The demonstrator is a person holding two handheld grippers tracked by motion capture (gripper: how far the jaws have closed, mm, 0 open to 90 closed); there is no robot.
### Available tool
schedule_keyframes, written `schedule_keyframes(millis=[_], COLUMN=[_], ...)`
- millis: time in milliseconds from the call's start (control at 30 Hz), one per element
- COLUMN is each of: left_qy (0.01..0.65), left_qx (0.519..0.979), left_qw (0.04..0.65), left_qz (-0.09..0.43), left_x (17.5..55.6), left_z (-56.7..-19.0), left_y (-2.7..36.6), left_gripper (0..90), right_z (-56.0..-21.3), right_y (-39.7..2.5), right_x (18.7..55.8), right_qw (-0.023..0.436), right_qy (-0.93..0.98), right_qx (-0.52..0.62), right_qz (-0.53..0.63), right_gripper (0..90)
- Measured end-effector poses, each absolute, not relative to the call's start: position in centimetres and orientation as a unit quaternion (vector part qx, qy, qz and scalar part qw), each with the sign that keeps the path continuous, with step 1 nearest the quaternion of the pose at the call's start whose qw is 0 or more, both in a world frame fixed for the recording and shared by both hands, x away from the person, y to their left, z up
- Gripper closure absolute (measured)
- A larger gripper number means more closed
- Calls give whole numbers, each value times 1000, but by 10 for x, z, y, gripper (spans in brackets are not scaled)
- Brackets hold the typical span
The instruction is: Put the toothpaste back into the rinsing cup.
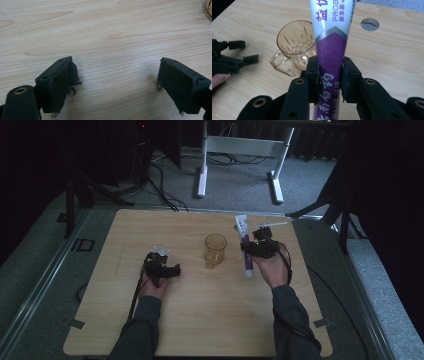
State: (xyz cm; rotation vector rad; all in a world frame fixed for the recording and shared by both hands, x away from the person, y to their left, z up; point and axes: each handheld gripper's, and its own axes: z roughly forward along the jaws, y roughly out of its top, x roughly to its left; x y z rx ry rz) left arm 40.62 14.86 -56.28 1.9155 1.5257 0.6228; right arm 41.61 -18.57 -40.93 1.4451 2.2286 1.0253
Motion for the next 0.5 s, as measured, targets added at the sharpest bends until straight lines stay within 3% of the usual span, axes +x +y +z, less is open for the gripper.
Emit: schedule_keyframes(millis=[500], left_qy=[576], left_qx=[722], left_qw=[303], left_qz=[235], left_x=[406], left_z=[-563], left_y=[149], left_gripper=[138], right_z=[-410], right_y=[-183], right_x=[424], right_qw=[137], right_qy=[762], right_qx=[501], right_qz=[388], right_gripper=[717])
